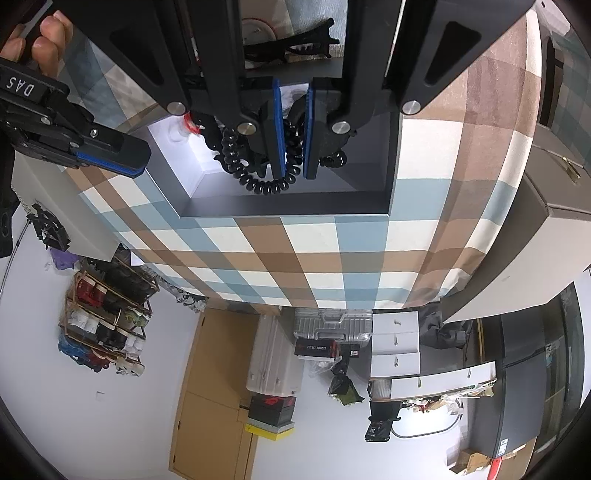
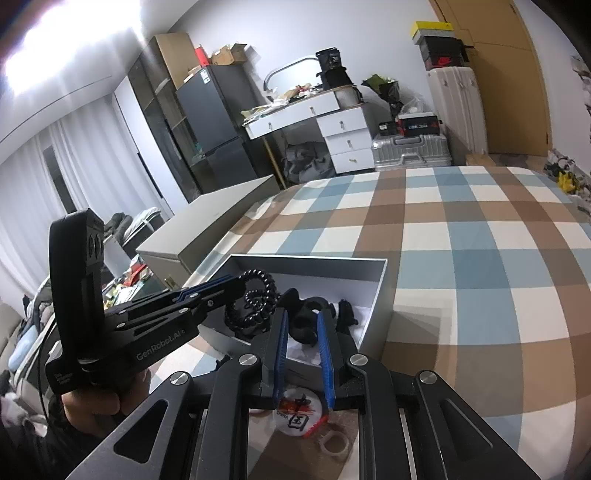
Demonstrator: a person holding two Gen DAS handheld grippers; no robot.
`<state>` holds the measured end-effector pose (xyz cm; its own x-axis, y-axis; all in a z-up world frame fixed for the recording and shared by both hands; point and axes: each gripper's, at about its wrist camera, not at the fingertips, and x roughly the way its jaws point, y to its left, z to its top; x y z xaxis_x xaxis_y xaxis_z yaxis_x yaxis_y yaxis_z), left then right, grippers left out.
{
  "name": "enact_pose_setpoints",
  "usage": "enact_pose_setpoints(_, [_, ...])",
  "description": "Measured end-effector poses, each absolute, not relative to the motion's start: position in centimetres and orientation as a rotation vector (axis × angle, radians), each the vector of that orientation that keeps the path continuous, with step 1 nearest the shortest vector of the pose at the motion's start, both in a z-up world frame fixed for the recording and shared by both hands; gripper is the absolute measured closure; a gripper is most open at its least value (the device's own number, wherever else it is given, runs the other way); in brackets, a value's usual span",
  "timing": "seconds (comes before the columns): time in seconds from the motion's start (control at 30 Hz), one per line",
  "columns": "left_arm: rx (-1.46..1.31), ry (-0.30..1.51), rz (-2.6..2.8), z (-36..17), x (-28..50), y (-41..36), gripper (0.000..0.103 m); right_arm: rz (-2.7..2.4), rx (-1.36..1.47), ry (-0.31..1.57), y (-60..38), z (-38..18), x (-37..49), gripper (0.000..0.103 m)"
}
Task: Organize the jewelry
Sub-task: 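Open both tools to drop the hair tie and vial into the box, then move both open tools back toward the remaining items beside the box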
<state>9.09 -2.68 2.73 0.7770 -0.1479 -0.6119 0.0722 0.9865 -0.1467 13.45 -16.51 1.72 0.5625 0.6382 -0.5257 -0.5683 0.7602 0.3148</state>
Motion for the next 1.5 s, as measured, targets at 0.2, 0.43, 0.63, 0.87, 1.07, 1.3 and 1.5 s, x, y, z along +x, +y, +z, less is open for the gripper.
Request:
enact_pose_setpoints(0.2, [-0.089, 0.652, -0.11, 3.2, 8.4, -2.9, 0.049, 0.698, 0.111, 0.65, -17.2, 2.3, 12.9, 0.078])
enact_pose_setpoints(0.43, [-0.124, 0.683, -0.097, 3.4, 7.2, -1.6, 0.026, 0.672, 0.07, 0.666, -17.3, 2.6, 12.4, 0.061])
enact_pose_setpoints(0.63, [-0.057, 0.687, -0.071, 3.1, 5.1, -1.4, 0.013, 0.629, -0.003, 0.679, -16.8, 2.8, 11.8, 0.02])
enact_pose_setpoints(0.87, [-0.023, 0.696, -0.036, 1.8, 4.3, -1.1, 0.002, 0.56, -0.082, 0.718, -16.7, 1.9, 11.5, 0.007])
enact_pose_setpoints(1.07, [0.017, 0.7, -0.041, 1.0, 3.9, -1.5, 0.002, 0.556, -0.129, 0.756, -16.6, 1.0, 11.2, 0.004])
enact_pose_setpoints(1.3, [0.029, 0.712, -0.049, 0.4, 3.9, -1.7, 0.002, 0.555, -0.169, 0.818, -16.1, -0.5, 11.5, 0.004])
enact_pose_setpoints(1.5, [0.012, 0.744, -0.062, -0.3, 4.0, -1.7, 0.002, 0.551, -0.214, 0.87, -15.6, -1.9, 11.7, 0.004])
